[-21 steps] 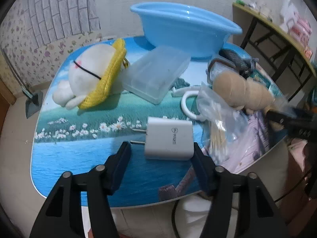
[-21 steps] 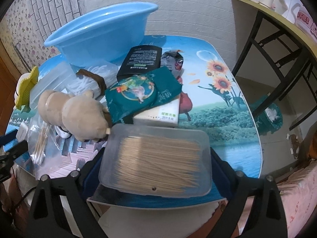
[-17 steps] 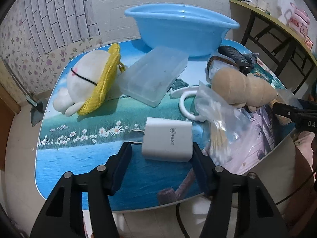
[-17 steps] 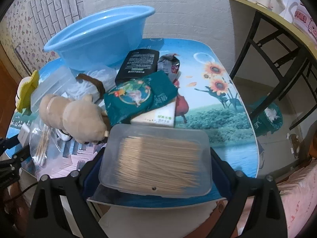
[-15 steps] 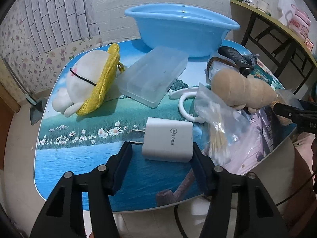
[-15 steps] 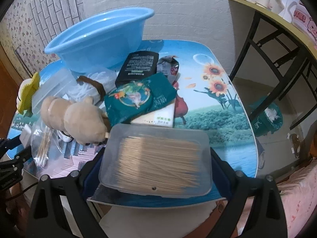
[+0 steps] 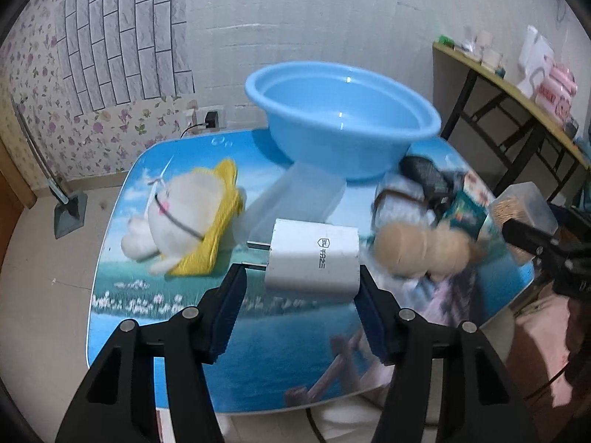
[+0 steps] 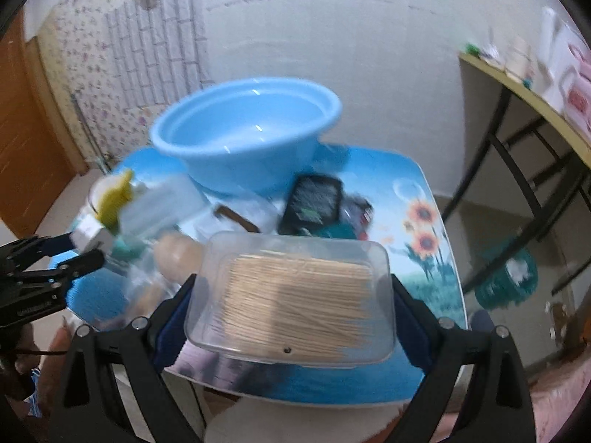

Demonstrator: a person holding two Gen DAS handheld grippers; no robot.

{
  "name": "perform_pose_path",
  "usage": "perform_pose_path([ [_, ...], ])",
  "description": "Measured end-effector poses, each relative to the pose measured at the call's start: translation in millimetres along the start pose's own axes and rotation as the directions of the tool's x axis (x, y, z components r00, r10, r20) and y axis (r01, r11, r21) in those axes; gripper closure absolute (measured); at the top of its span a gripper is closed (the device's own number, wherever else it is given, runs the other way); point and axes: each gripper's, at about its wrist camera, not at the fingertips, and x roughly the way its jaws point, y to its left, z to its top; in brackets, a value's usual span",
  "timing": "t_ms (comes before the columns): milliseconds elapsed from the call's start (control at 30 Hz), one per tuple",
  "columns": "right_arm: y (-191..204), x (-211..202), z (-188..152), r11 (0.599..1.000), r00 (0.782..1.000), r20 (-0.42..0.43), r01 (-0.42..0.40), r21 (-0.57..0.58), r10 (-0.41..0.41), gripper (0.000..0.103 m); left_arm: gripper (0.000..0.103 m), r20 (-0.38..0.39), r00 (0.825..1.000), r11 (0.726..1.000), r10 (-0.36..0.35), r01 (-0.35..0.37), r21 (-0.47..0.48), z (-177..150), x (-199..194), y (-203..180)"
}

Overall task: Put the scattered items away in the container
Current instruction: 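Carry the white charger with the left gripper toward the blue basin while the right carries the toothpick box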

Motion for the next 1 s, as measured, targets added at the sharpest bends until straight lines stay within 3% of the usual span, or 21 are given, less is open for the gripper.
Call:
perform_pose_path([
  [300,17,-3,44,0.996,0.994,0.07,-0.084,-0.022,0.085,0.008,0.045,0.073,0.997,0.999,0.006,-0.009,0.037,42,-7,-10],
  [633,12,13,84,0.996,0.989,0.119,-0.082,-0.037,0.086,0.008,0.045,0.093,0.996,0.998,-0.01,0.004,0.06,89,15,-12],
  [1000,10,53,110,0.996,0.993,0.091,-0.078,-0.043,0.082,0.008,0.045,0.093,0.995,0.992,-0.024,0.012,0.127,120,46,-31],
])
